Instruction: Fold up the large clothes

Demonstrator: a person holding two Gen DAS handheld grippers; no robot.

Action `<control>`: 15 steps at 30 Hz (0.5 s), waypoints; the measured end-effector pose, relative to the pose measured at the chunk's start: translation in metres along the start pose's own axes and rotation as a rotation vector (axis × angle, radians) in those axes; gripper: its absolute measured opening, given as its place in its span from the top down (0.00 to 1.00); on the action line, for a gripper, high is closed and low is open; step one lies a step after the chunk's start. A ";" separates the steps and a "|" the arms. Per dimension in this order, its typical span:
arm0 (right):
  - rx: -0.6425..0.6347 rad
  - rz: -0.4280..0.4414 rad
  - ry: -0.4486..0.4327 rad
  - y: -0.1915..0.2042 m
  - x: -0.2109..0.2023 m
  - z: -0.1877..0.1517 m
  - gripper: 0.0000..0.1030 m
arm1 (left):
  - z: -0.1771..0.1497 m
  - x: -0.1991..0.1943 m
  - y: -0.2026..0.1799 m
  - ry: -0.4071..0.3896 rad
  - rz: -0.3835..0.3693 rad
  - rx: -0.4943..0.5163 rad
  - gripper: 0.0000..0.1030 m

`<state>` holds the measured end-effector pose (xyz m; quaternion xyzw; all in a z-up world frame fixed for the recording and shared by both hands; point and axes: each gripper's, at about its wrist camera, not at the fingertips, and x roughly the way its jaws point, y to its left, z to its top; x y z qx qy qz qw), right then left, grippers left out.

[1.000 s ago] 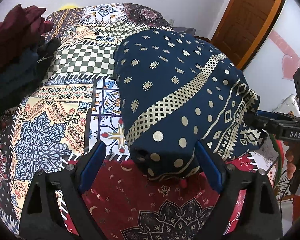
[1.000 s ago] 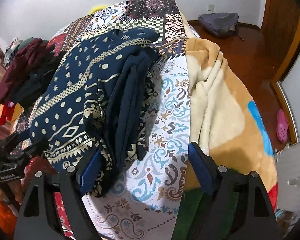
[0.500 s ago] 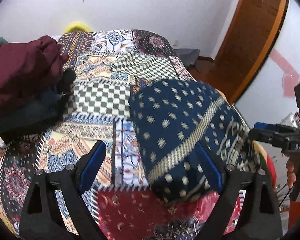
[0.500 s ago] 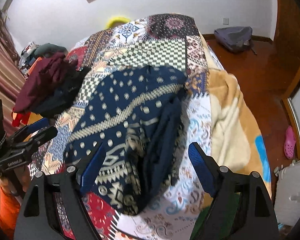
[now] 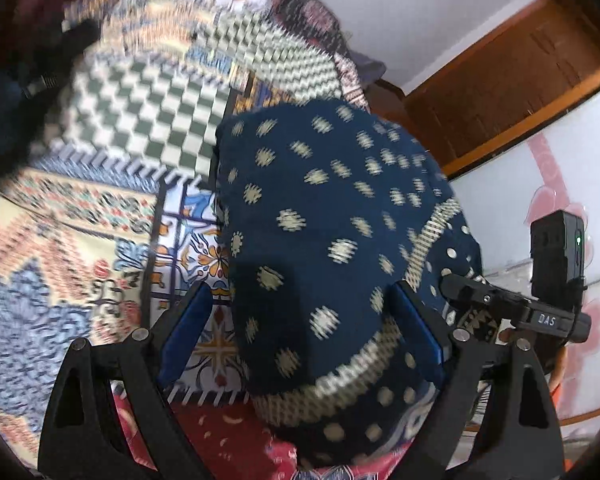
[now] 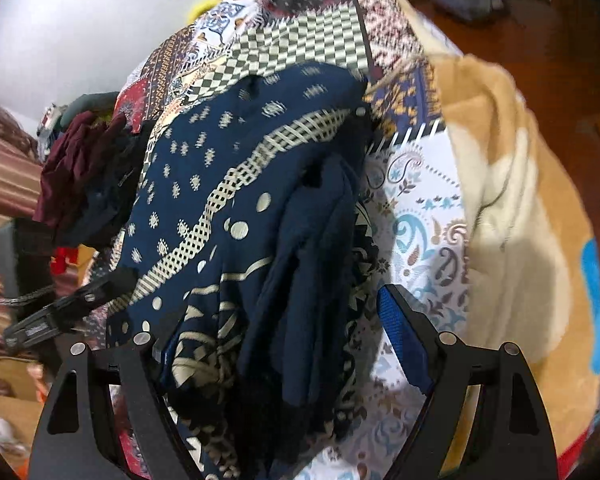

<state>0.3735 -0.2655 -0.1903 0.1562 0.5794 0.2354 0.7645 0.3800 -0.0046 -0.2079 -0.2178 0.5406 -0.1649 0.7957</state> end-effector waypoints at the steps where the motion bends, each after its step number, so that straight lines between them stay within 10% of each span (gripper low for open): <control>1: 0.008 0.017 0.005 -0.002 0.002 0.002 0.21 | 0.002 0.006 0.004 0.013 -0.021 -0.027 0.12; 15: 0.059 0.109 0.012 -0.011 0.015 0.024 0.22 | 0.018 0.054 0.032 0.134 -0.255 -0.240 0.09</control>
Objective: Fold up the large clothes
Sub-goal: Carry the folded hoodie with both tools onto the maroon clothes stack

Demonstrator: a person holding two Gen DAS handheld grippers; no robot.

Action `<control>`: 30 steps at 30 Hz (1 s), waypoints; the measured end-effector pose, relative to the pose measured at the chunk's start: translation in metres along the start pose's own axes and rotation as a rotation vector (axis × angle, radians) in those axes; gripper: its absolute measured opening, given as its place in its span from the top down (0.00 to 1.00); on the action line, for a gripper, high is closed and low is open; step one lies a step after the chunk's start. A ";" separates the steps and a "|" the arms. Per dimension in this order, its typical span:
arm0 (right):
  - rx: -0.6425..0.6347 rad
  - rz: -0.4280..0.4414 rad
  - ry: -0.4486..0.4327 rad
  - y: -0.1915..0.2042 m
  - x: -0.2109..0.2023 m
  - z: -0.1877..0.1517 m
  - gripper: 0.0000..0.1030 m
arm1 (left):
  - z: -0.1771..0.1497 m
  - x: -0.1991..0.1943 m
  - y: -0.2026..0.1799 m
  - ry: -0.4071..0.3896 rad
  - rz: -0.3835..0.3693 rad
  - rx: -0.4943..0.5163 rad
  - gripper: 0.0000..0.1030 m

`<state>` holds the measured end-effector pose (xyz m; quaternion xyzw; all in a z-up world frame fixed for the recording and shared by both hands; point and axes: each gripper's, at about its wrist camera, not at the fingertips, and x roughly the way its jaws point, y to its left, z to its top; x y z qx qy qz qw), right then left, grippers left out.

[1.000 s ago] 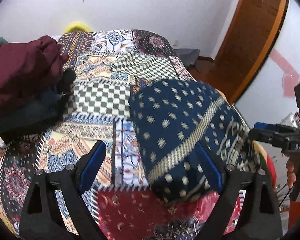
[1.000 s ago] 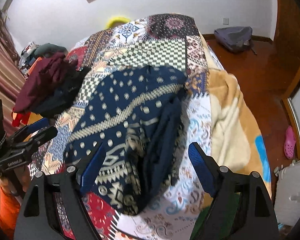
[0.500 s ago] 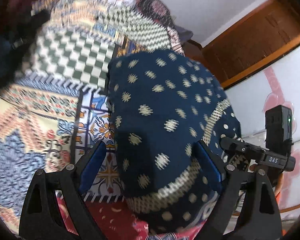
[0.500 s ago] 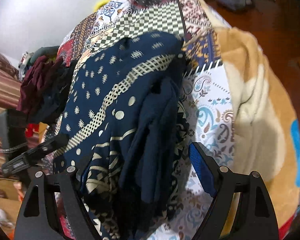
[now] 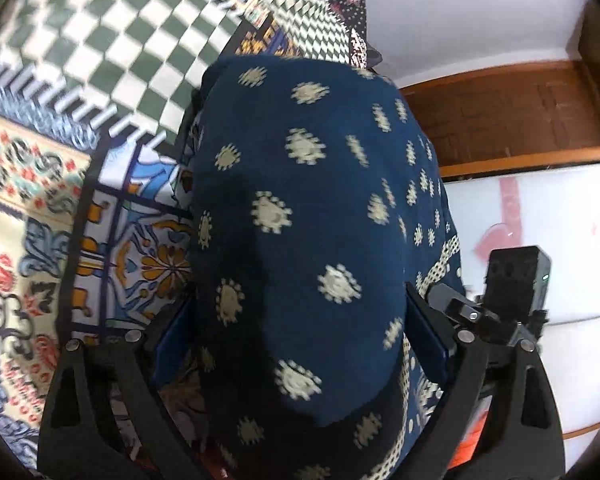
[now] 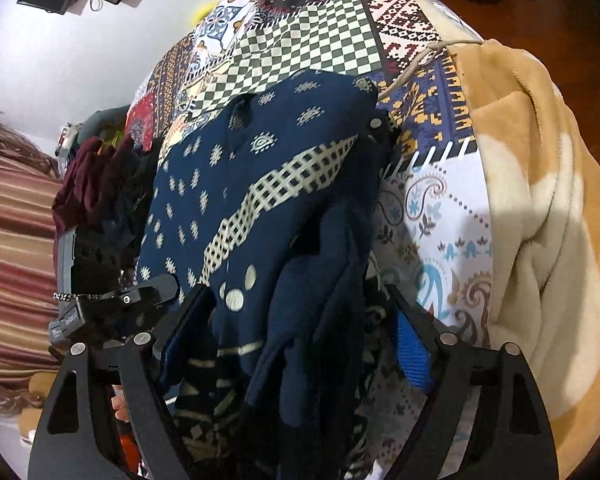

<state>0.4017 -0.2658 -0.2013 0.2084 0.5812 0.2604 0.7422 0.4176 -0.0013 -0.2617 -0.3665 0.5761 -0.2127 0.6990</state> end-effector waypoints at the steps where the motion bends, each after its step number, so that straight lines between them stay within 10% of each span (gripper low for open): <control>1: 0.005 -0.006 -0.003 0.000 0.000 0.001 0.26 | 0.000 0.001 0.001 0.001 -0.007 -0.017 0.09; 7: 0.022 -0.008 0.006 0.004 0.002 0.003 0.52 | 0.003 0.002 -0.008 -0.012 -0.001 0.007 0.15; 12: 0.008 -0.015 0.000 0.020 -0.005 0.000 0.66 | 0.000 -0.008 -0.027 -0.033 0.034 0.100 0.47; 16: -0.039 -0.054 -0.022 0.045 -0.014 -0.005 0.68 | -0.007 -0.026 -0.057 -0.061 0.102 0.208 0.54; 30: -0.331 0.051 -0.233 0.230 -0.085 0.010 0.68 | -0.011 -0.240 -0.137 -0.371 0.096 0.415 0.55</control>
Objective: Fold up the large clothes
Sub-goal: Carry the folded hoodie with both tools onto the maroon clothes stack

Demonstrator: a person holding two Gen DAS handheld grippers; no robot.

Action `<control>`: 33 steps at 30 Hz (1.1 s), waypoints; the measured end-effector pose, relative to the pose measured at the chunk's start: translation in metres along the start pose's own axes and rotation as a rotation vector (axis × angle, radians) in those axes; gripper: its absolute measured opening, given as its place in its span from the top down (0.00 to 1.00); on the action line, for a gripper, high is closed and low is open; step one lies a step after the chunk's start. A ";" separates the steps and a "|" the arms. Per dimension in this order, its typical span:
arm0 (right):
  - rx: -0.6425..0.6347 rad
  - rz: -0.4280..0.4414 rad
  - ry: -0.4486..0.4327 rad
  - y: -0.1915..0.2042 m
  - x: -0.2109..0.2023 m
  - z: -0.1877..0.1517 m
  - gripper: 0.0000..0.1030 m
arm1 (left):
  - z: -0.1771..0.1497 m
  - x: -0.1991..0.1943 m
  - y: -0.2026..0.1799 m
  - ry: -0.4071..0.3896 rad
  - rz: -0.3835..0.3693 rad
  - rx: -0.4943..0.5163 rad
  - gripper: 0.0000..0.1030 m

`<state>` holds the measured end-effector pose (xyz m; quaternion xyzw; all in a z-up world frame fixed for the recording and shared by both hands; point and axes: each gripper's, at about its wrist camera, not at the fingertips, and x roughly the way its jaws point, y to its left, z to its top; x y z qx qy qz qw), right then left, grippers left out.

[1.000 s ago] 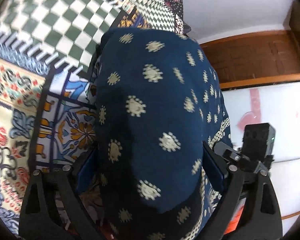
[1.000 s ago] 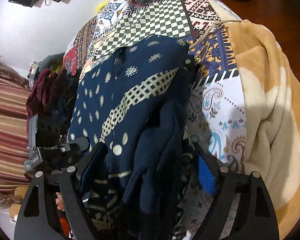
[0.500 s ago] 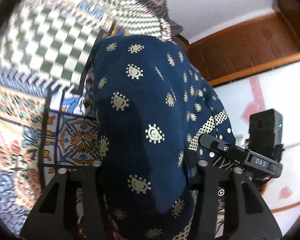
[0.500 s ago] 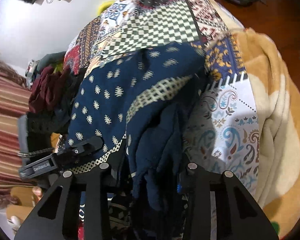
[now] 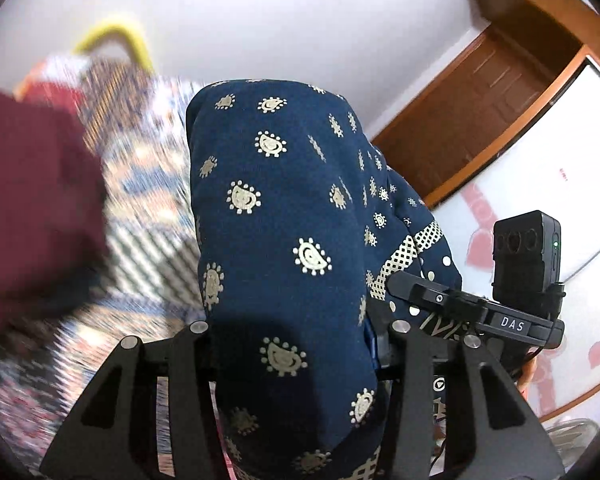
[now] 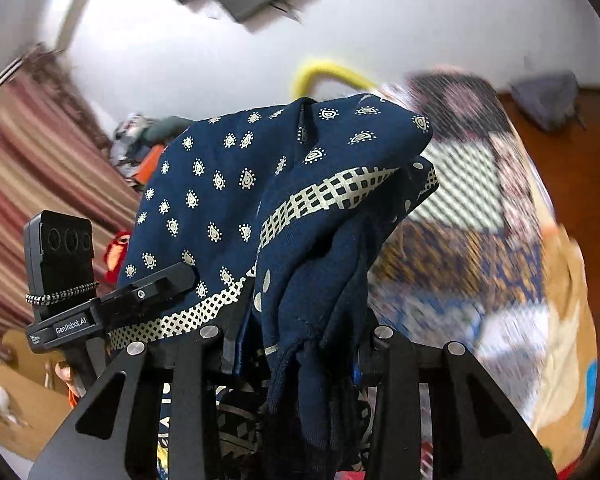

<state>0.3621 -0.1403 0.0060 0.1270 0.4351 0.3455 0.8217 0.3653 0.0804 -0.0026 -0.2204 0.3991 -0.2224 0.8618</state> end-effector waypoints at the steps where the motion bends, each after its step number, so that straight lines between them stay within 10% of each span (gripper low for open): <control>1: -0.028 0.012 -0.014 0.016 0.003 0.008 0.68 | 0.007 -0.017 0.002 -0.023 0.011 0.009 0.55; 12: -0.134 0.179 -0.049 0.141 0.097 0.069 0.68 | 0.069 -0.155 0.083 -0.213 0.180 0.054 0.55; 25: -0.013 0.022 0.143 0.126 0.289 0.066 0.62 | 0.084 -0.086 0.275 -0.029 0.327 -0.176 0.46; 33: -0.142 -0.122 0.098 0.134 0.267 0.058 0.49 | 0.066 -0.092 0.280 -0.056 0.389 -0.168 0.31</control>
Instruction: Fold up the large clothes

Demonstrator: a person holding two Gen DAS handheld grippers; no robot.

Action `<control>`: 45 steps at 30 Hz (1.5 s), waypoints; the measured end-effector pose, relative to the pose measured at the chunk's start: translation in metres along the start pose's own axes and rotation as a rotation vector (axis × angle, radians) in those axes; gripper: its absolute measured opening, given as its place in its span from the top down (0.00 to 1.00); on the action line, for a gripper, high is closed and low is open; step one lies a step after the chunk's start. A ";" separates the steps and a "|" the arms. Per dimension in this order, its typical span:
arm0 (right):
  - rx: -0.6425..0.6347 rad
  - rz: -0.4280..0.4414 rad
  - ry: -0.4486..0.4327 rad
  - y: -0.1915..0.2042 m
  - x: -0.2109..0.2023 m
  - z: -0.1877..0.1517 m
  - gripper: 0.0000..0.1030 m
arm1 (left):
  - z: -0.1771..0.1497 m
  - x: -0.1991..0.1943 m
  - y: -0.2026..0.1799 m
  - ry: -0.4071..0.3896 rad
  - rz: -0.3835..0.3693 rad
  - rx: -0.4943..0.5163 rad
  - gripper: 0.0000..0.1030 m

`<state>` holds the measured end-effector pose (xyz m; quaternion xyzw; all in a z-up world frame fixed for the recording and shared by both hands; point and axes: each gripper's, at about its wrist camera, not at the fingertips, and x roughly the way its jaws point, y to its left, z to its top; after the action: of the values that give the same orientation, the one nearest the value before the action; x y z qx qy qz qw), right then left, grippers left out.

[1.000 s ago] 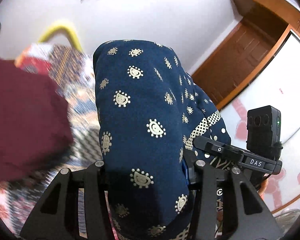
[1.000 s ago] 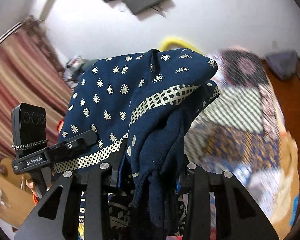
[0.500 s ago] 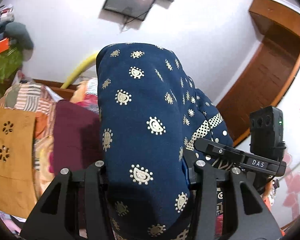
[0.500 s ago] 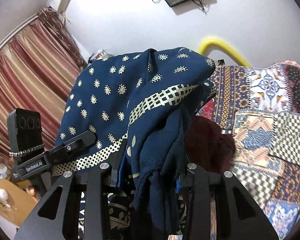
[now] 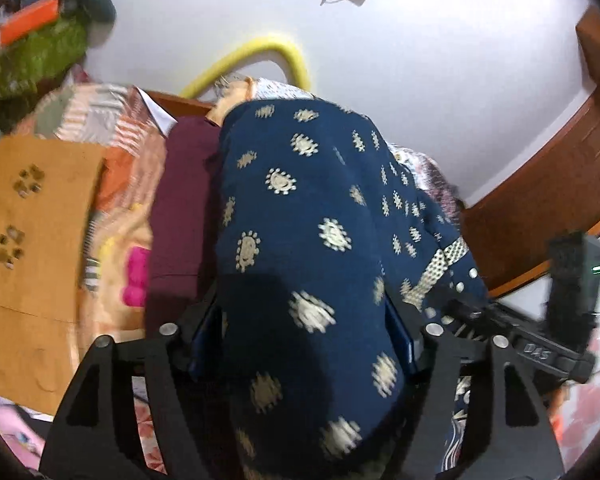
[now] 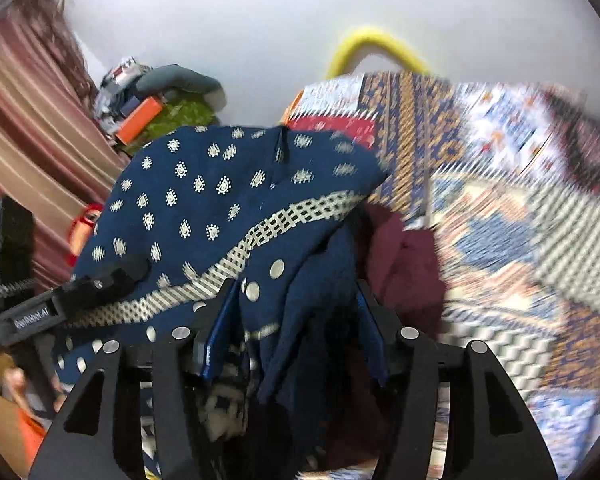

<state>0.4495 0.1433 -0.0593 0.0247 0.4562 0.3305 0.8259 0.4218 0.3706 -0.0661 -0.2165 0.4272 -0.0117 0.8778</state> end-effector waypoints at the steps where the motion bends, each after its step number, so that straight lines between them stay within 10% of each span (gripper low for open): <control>1: -0.033 -0.025 -0.011 0.004 -0.009 -0.003 0.49 | -0.003 -0.008 -0.005 -0.011 0.025 0.015 0.31; 15: -0.154 -0.084 -0.173 0.011 -0.116 -0.043 0.46 | -0.071 -0.127 -0.056 -0.133 0.126 0.053 0.28; 25: -0.255 0.006 -0.475 0.062 -0.247 -0.101 0.46 | -0.142 -0.270 -0.136 -0.462 0.087 0.166 0.26; 39: -0.304 0.035 -0.761 0.082 -0.311 -0.199 0.45 | -0.278 -0.345 -0.194 -0.843 0.165 0.289 0.18; 45: -0.318 0.006 -0.831 0.090 -0.312 -0.221 0.18 | -0.317 -0.352 -0.204 -0.930 0.211 0.303 0.07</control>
<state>0.1183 -0.0212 0.0731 0.0294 0.0290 0.3610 0.9316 -0.0070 0.1411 0.1039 -0.0241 0.0035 0.1132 0.9933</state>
